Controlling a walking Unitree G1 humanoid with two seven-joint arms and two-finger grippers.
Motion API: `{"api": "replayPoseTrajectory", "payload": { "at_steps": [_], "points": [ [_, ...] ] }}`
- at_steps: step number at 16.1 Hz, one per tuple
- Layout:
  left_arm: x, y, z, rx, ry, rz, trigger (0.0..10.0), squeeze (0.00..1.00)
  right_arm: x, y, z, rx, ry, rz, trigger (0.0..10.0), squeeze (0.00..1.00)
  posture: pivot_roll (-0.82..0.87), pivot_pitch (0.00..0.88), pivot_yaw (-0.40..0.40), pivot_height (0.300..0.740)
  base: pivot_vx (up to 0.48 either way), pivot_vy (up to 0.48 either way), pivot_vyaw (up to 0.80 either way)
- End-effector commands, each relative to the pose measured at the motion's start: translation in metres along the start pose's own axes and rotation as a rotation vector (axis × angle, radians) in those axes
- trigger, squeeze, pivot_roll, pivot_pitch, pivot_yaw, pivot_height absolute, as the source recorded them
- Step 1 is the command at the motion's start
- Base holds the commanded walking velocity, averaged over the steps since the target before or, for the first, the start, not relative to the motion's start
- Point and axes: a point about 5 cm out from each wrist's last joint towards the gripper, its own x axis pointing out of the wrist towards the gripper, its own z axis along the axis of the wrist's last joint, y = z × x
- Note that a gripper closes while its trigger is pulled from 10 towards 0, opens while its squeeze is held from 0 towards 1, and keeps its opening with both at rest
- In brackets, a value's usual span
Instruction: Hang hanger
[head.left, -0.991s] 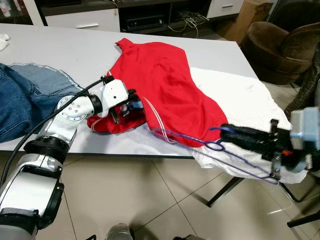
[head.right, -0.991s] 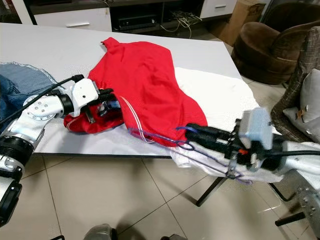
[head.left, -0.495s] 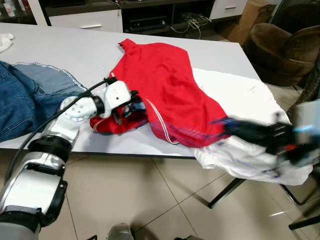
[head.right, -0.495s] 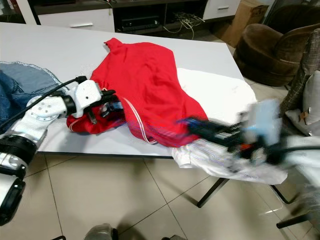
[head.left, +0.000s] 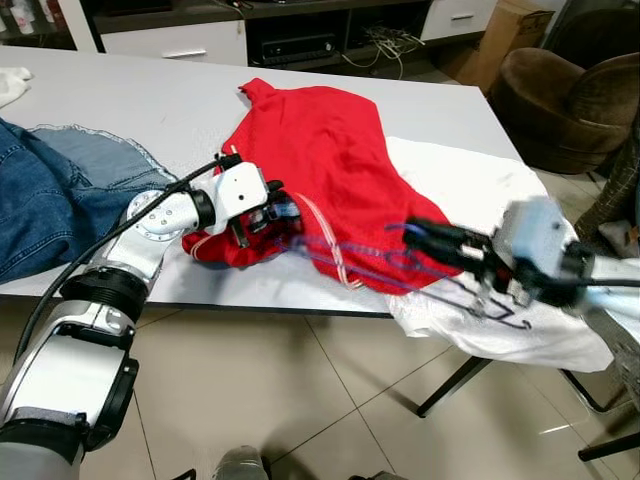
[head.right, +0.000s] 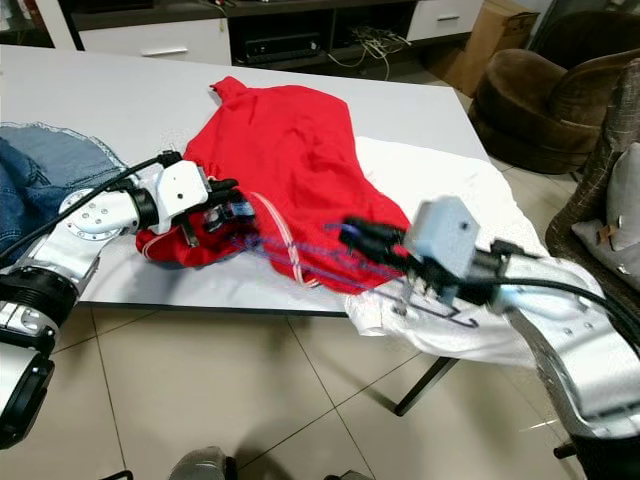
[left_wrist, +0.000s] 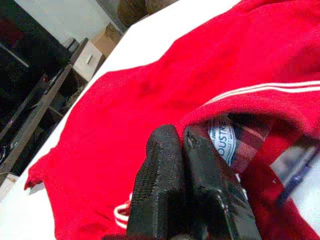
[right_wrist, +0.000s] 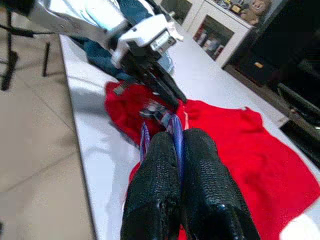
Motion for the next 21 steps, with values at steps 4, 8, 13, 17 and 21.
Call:
{"api": "replayPoseTrajectory", "payload": {
  "at_steps": [4, 8, 13, 17, 21],
  "points": [
    [0.005, 0.005, 0.010, 0.043, -0.021, -0.012, 0.0, 0.00, 0.022, 0.002, -0.002, -0.110, 0.030, -0.014, 10.0, 0.00, 0.07, 0.006, -0.034, 0.740, 0.000, 0.000, 0.00],
    [0.010, 0.004, 0.017, 0.051, -0.046, -0.014, 0.0, 0.00, 0.043, -0.005, 0.003, -0.171, 0.022, -0.094, 10.0, 0.00, 0.07, 0.003, -0.034, 0.740, 0.000, 0.000, 0.00],
    [0.017, 0.006, 0.028, 0.076, -0.084, -0.017, 0.0, 0.00, 0.054, -0.009, 0.016, -0.199, -0.043, -0.120, 10.0, 0.00, 0.07, 0.000, -0.035, 0.740, 0.000, 0.000, 0.00],
    [0.021, 0.011, 0.042, 0.114, -0.136, 0.008, 0.0, 0.00, 0.070, -0.001, 0.010, -0.140, -0.047, -0.141, 10.0, 0.00, 0.07, 0.000, -0.036, 0.740, 0.000, 0.000, 0.00],
    [0.021, 0.012, 0.042, 0.119, -0.136, 0.009, 0.0, 0.00, 0.076, 0.008, 0.010, -0.096, -0.085, -0.112, 10.0, 0.00, 0.08, 0.000, -0.036, 0.740, 0.000, 0.000, 0.00]
  ]
}}
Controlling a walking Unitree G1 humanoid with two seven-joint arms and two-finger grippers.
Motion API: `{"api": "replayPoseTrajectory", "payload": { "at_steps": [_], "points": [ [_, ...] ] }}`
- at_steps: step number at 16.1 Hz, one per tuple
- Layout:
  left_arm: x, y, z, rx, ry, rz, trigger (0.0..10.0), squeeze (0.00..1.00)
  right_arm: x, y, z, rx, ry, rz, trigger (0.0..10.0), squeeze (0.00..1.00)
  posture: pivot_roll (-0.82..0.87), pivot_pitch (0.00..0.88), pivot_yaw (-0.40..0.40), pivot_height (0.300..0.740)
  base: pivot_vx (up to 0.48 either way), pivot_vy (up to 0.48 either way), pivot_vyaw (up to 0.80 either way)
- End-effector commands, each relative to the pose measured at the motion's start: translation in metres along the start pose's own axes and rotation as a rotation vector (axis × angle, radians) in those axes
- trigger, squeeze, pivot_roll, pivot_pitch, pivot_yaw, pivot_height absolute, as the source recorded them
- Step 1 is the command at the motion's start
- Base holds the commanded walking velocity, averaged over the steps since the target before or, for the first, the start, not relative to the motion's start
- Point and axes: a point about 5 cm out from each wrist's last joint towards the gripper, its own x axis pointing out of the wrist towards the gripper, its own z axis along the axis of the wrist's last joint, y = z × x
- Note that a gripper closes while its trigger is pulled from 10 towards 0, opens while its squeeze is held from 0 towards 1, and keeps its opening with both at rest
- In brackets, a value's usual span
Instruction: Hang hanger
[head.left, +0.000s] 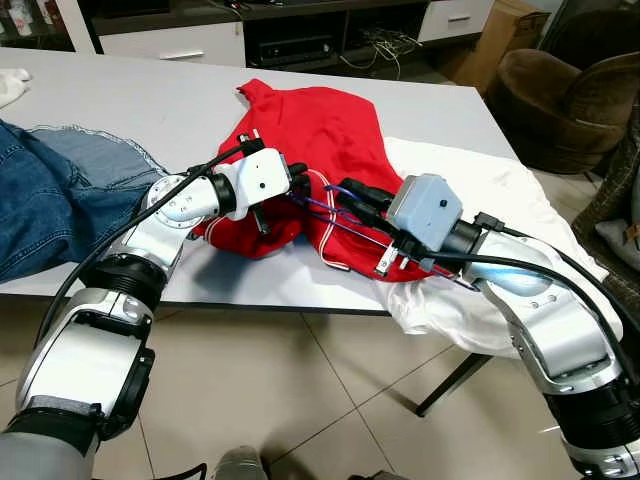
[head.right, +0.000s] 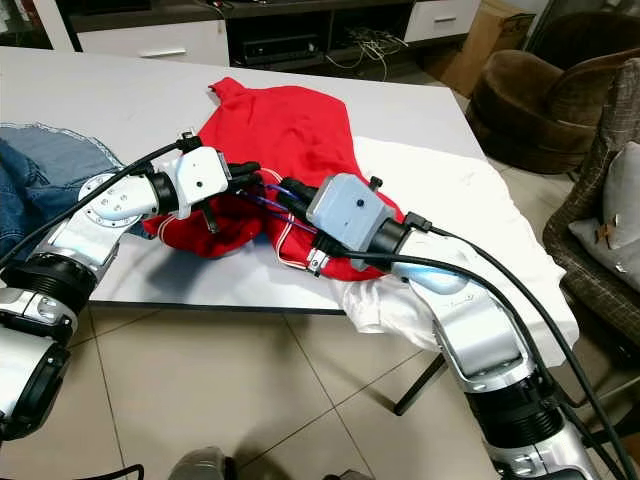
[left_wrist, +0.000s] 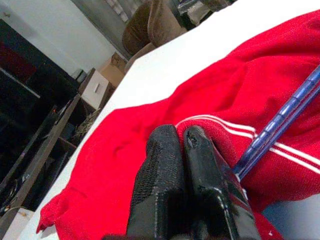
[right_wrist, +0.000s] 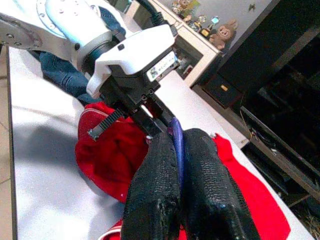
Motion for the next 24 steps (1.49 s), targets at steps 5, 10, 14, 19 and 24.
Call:
{"api": "replayPoseTrajectory", "payload": {
  "at_steps": [5, 10, 14, 19, 24],
  "points": [
    [0.002, 0.003, 0.006, -0.012, -0.016, 0.019, 10.0, 0.00, 0.005, -0.013, -0.013, 0.064, 0.036, -0.170, 10.0, 0.00, 0.09, 0.000, -0.040, 0.740, 0.000, 0.000, 0.00],
    [0.002, 0.004, 0.013, -0.001, -0.061, 0.035, 10.0, 0.00, 0.010, -0.027, -0.019, 0.127, 0.047, -0.341, 10.0, 0.00, 0.09, 0.000, -0.040, 0.740, 0.000, 0.000, 0.00],
    [-0.001, -0.003, 0.013, -0.036, -0.109, 0.029, 10.0, 1.00, 0.012, -0.027, -0.020, 0.163, 0.024, -0.377, 10.0, 0.00, 0.09, 0.000, -0.040, 0.740, 0.000, 0.000, 0.00],
    [-0.007, 0.009, 0.021, 0.037, -0.159, 0.229, 10.0, 0.00, 0.011, -0.024, -0.023, 0.201, 0.015, -0.405, 10.0, 0.00, 0.10, 0.000, -0.046, 0.740, 0.000, 0.000, 0.00],
    [-0.034, 0.032, 0.018, -0.019, -0.191, 0.577, 10.0, 0.00, 0.006, -0.038, -0.018, 0.248, -0.048, -0.530, 10.0, 0.00, 0.11, 0.005, -0.049, 0.740, 0.000, 0.000, 0.00]
  ]
}}
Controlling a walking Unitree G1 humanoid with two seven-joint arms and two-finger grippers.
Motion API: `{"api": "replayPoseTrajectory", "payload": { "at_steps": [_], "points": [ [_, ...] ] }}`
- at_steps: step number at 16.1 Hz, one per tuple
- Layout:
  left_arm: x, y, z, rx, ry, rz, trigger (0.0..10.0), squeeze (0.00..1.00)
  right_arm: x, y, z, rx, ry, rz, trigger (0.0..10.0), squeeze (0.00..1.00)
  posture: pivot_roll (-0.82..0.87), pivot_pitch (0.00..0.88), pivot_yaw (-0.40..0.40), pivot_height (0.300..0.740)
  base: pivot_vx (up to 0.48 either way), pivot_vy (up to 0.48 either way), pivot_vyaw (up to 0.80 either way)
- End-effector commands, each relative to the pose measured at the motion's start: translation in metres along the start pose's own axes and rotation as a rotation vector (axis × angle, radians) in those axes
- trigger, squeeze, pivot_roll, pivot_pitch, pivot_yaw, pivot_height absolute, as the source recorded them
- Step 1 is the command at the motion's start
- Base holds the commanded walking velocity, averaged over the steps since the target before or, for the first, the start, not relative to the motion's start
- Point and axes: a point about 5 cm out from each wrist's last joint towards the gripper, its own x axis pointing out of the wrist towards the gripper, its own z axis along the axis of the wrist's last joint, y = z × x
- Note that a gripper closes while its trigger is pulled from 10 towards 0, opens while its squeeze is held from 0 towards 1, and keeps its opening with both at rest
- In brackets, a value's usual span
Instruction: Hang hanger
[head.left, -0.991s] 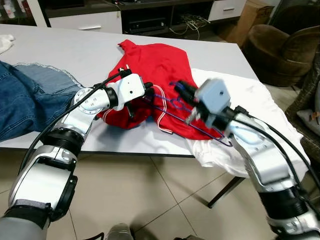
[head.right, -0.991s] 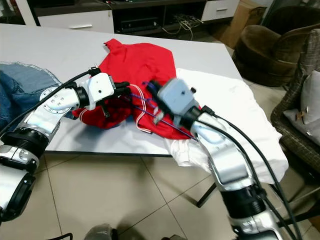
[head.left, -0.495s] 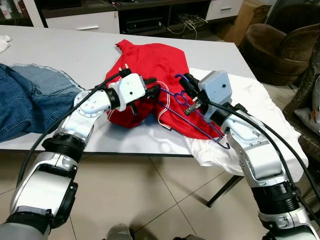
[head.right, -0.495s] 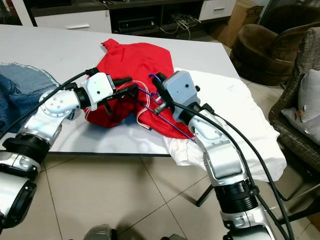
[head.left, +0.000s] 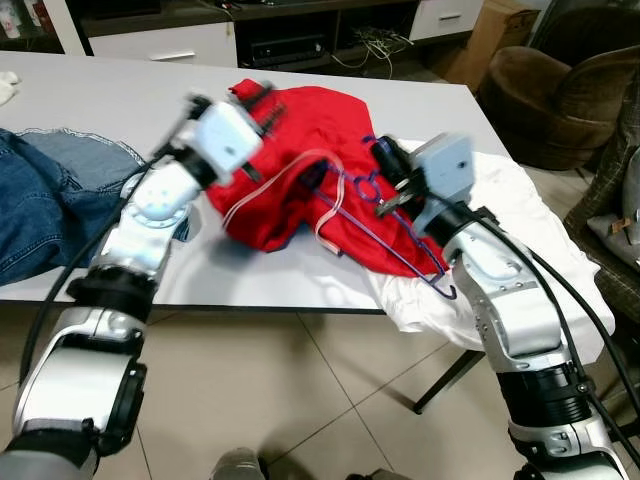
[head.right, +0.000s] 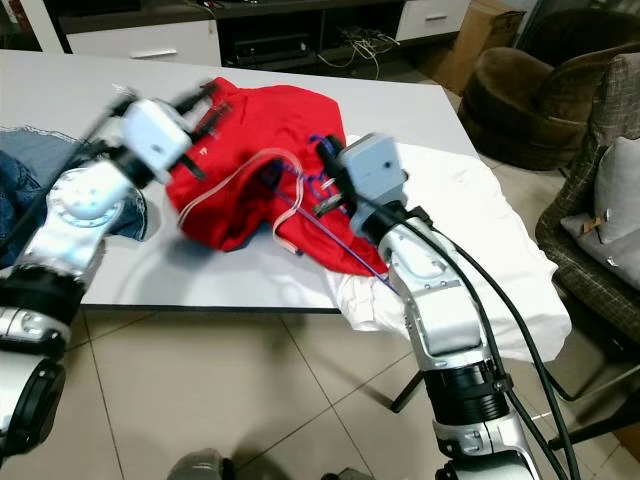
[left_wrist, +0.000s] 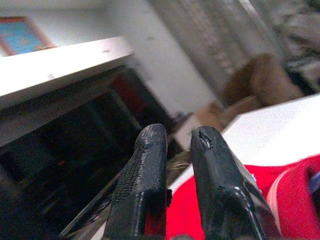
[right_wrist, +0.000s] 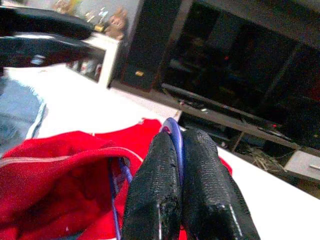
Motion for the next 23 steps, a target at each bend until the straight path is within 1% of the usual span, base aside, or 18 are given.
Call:
{"api": "replayPoseTrajectory", "payload": {
  "at_steps": [1, 2, 3, 4, 5, 7, 8, 10, 11, 12, 13, 14, 16, 18, 19, 20, 21, 23],
  "points": [
    [-0.005, 0.005, -0.002, -0.029, 0.009, 0.072, 10.0, 0.00, 0.000, -0.011, 0.009, 0.017, -0.048, -0.057, 10.0, 0.00, 0.12, 0.006, -0.048, 0.740, 0.000, 0.000, 0.00],
    [-0.015, 0.007, -0.010, -0.072, 0.044, 0.160, 10.0, 0.00, -0.001, -0.015, 0.016, 0.042, -0.094, -0.078, 10.0, 0.00, 0.12, 0.007, -0.050, 0.740, 0.000, 0.000, 0.00],
    [-0.024, 0.006, -0.017, -0.120, 0.081, 0.225, 10.0, 0.00, -0.002, -0.019, 0.023, 0.077, -0.143, -0.089, 10.0, 0.00, 0.12, 0.006, -0.050, 0.740, 0.000, 0.000, 0.00],
    [-0.034, -0.001, -0.025, -0.170, 0.123, 0.265, 10.0, 0.00, -0.002, -0.022, 0.031, 0.111, -0.189, -0.092, 10.0, 0.00, 0.12, 0.003, -0.050, 0.740, 0.000, 0.000, 0.00],
    [-0.036, -0.004, -0.027, -0.176, 0.135, 0.272, 10.0, 0.00, -0.002, -0.023, 0.033, 0.116, -0.198, -0.094, 10.0, 0.00, 0.12, 0.003, -0.050, 0.740, 0.000, 0.000, 0.00],
    [-0.040, -0.018, -0.031, -0.221, 0.160, 0.283, 10.0, 0.00, 0.000, -0.026, 0.039, 0.131, -0.223, -0.103, 10.0, 0.00, 0.12, 0.000, -0.050, 0.740, 0.000, 0.000, 0.00],
    [-0.040, -0.043, -0.031, -0.264, 0.172, 0.234, 10.0, 0.00, 0.002, -0.029, 0.045, 0.139, -0.243, -0.114, 10.0, 0.00, 0.12, 0.000, -0.052, 0.740, 0.000, 0.000, 0.00],
    [-0.033, -0.068, -0.025, -0.348, 0.147, 0.202, 10.0, 0.00, 0.004, -0.032, 0.050, 0.150, -0.253, -0.119, 10.0, 0.00, 0.12, 0.000, -0.052, 0.740, 0.000, 0.000, 0.00],
    [-0.029, -0.077, -0.023, -0.386, 0.134, 0.197, 10.0, 0.00, 0.005, -0.031, 0.051, 0.152, -0.255, -0.115, 10.0, 0.00, 0.12, 0.000, -0.052, 0.740, 0.000, 0.000, 0.00],
    [-0.026, -0.083, -0.021, -0.410, 0.127, 0.191, 10.0, 0.11, 0.005, -0.030, 0.052, 0.155, -0.258, -0.110, 10.0, 0.00, 0.12, 0.000, -0.056, 0.740, 0.000, 0.000, 0.00],
    [-0.024, -0.087, -0.019, -0.414, 0.119, 0.187, 10.0, 0.42, 0.006, -0.029, 0.053, 0.156, -0.260, -0.107, 10.0, 0.00, 0.12, 0.000, -0.055, 0.740, 0.000, 0.000, 0.00],
    [-0.022, -0.091, -0.018, -0.424, 0.109, 0.174, 10.0, 1.00, 0.006, -0.029, 0.053, 0.157, -0.262, -0.104, 10.0, 0.00, 0.12, 0.000, -0.053, 0.740, 0.000, 0.000, 0.00],
    [-0.018, -0.099, -0.012, -0.430, 0.063, 0.124, 10.0, 1.00, 0.005, -0.026, 0.054, 0.163, -0.262, -0.090, 10.0, 0.00, 0.11, 0.000, -0.051, 0.740, 0.000, 0.000, 0.00],
    [-0.016, -0.104, -0.013, -0.390, 0.089, 0.088, 10.0, 1.00, 0.003, -0.024, 0.053, 0.169, -0.260, -0.085, 10.0, 0.00, 0.11, 0.000, -0.047, 0.740, 0.000, 0.000, 0.00],
    [-0.016, -0.104, -0.015, -0.385, 0.104, 0.095, 10.0, 1.00, 0.003, -0.023, 0.054, 0.173, -0.263, -0.080, 10.0, 0.00, 0.11, 0.000, -0.046, 0.740, 0.000, 0.000, 0.00],
    [-0.015, -0.106, -0.018, -0.382, 0.129, 0.104, 10.0, 0.04, 0.002, -0.019, 0.056, 0.188, -0.274, -0.050, 10.0, 0.00, 0.11, 0.000, -0.046, 0.740, 0.000, 0.000, 0.00],
    [-0.013, -0.105, -0.019, -0.382, 0.141, 0.123, 10.0, 0.00, 0.000, -0.013, 0.058, 0.198, -0.285, 0.003, 10.0, 0.00, 0.11, 0.000, -0.046, 0.740, 0.000, 0.000, 0.00],
    [-0.011, -0.102, -0.020, -0.385, 0.145, 0.172, 10.0, 0.00, -0.002, -0.008, 0.059, 0.200, -0.293, 0.037, 10.0, 0.00, 0.11, 0.000, -0.047, 0.740, 0.000, 0.000, 0.00]
  ]
}}
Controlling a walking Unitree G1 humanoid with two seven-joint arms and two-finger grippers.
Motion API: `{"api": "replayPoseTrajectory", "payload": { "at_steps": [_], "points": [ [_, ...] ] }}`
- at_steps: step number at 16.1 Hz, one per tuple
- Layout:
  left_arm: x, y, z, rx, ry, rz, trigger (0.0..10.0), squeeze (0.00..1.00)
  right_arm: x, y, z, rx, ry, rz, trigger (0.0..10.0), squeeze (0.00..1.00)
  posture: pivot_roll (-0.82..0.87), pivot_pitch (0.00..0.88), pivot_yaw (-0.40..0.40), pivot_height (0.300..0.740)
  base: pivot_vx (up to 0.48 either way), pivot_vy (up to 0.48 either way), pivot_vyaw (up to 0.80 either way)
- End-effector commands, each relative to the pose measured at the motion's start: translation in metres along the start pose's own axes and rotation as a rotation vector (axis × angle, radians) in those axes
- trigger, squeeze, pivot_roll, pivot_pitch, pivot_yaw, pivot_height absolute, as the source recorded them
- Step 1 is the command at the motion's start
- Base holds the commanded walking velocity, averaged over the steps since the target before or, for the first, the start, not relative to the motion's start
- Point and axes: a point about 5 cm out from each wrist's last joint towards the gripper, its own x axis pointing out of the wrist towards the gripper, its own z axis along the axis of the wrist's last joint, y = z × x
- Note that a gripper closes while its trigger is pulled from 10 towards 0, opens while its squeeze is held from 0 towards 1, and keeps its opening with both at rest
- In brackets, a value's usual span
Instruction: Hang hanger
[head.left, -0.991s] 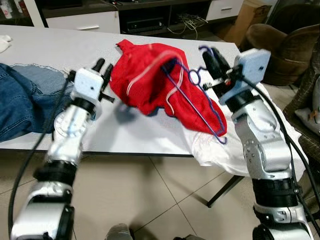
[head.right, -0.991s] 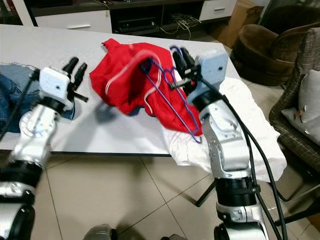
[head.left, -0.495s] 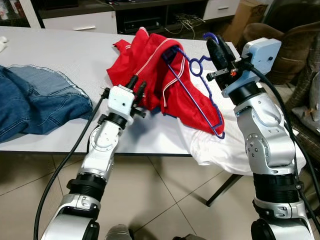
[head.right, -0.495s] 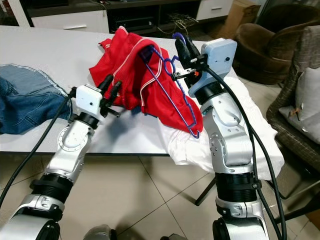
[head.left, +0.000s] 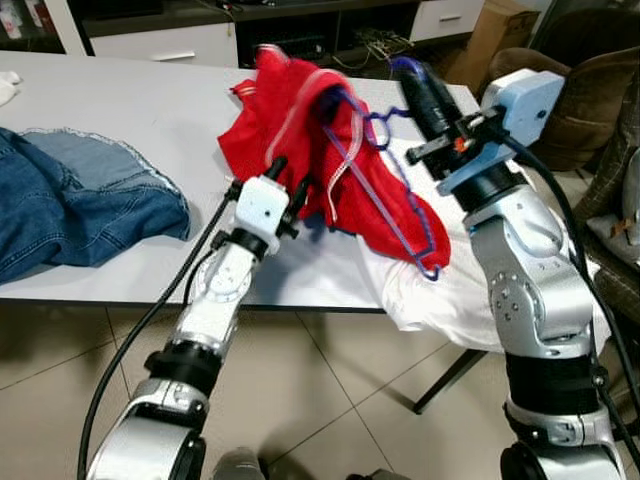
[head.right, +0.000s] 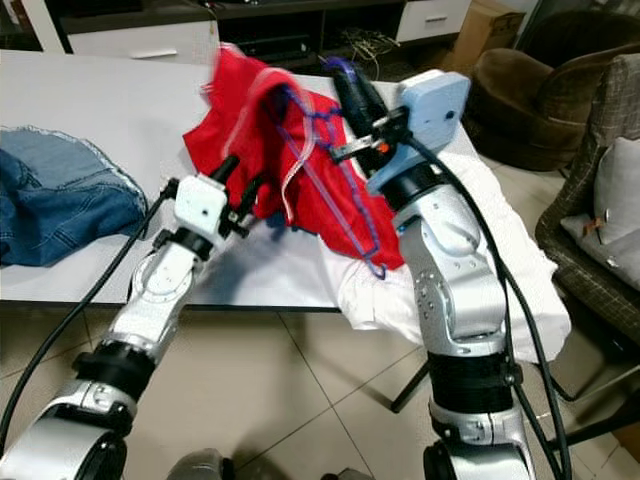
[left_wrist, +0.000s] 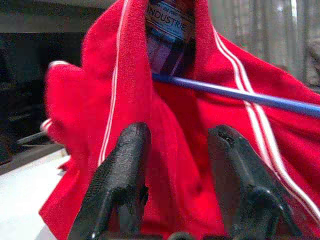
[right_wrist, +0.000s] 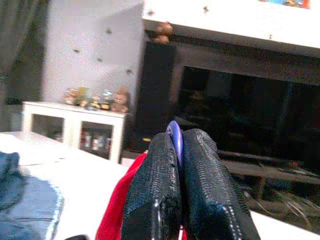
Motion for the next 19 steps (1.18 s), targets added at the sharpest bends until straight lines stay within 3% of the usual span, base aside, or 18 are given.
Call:
{"api": "replayPoseTrajectory", "payload": {
  "at_steps": [1, 7, 18, 19],
  "points": [
    [0.004, 0.003, 0.001, 0.004, 0.007, 0.038, 10.0, 0.00, -0.001, 0.002, 0.006, 0.006, -0.023, 0.013, 10.0, 0.00, 0.11, 0.000, -0.049, 0.740, 0.000, 0.000, 0.00],
    [0.010, 0.004, -0.001, -0.040, 0.027, 0.114, 10.0, 0.00, -0.004, 0.011, 0.010, 0.029, -0.028, 0.066, 10.0, 0.00, 0.10, 0.004, -0.052, 0.740, 0.000, 0.000, 0.00],
    [0.014, -0.002, -0.018, -0.085, 0.174, 0.112, 10.0, 0.00, -0.005, 0.016, 0.016, 0.043, -0.043, 0.092, 10.0, 0.00, 0.09, 0.005, -0.048, 0.740, 0.000, 0.000, 0.00],
    [0.015, -0.002, -0.018, -0.097, 0.172, 0.105, 4.5, 0.00, -0.005, 0.017, 0.017, 0.044, -0.045, 0.093, 10.0, 0.00, 0.09, 0.004, -0.048, 0.740, 0.000, 0.000, 0.00]
  ]
}}
